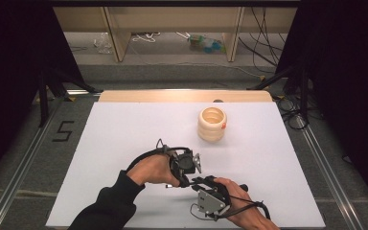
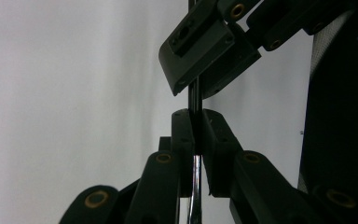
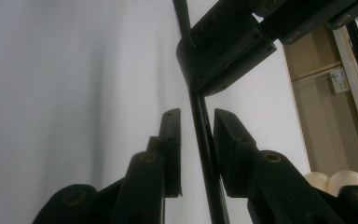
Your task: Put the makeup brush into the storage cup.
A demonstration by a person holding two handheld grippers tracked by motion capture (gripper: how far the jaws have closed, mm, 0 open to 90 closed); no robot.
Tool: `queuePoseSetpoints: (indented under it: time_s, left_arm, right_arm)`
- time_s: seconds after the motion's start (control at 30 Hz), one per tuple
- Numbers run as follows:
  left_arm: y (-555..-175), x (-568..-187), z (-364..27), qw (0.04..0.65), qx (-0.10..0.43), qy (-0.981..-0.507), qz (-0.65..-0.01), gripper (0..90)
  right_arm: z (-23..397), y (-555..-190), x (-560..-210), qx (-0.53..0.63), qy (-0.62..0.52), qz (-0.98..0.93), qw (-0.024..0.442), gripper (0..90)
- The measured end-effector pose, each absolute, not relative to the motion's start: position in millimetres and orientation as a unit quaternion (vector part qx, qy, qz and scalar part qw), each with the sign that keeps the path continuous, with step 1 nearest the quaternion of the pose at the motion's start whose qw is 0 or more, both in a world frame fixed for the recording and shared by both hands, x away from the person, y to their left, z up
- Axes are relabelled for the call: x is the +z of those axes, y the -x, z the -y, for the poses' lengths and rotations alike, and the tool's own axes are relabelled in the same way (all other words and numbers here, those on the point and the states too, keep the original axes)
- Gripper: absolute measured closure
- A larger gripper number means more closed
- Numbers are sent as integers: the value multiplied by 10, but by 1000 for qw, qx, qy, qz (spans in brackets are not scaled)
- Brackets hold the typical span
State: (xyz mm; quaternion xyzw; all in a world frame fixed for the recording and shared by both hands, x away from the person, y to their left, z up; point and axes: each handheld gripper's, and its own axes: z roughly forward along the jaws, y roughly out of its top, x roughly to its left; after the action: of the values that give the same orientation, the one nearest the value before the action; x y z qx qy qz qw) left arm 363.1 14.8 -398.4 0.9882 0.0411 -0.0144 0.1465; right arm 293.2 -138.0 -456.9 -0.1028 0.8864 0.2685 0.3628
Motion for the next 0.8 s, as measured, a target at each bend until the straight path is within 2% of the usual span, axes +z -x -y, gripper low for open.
queuePoseSetpoints:
  time_s: [0.37, 0.8]
  left_arm:
    - [-3622, -3992, -142, 145, -19, -989, -37, 836]
    - [-3608, -3999, -139, 144, -24, -989, -34, 836]
  right_arm:
    - [1345, -2910, -4598, 277, 100, -886, 358, 766]
    - [1340, -2893, -4607, 273, 114, -890, 347, 837]
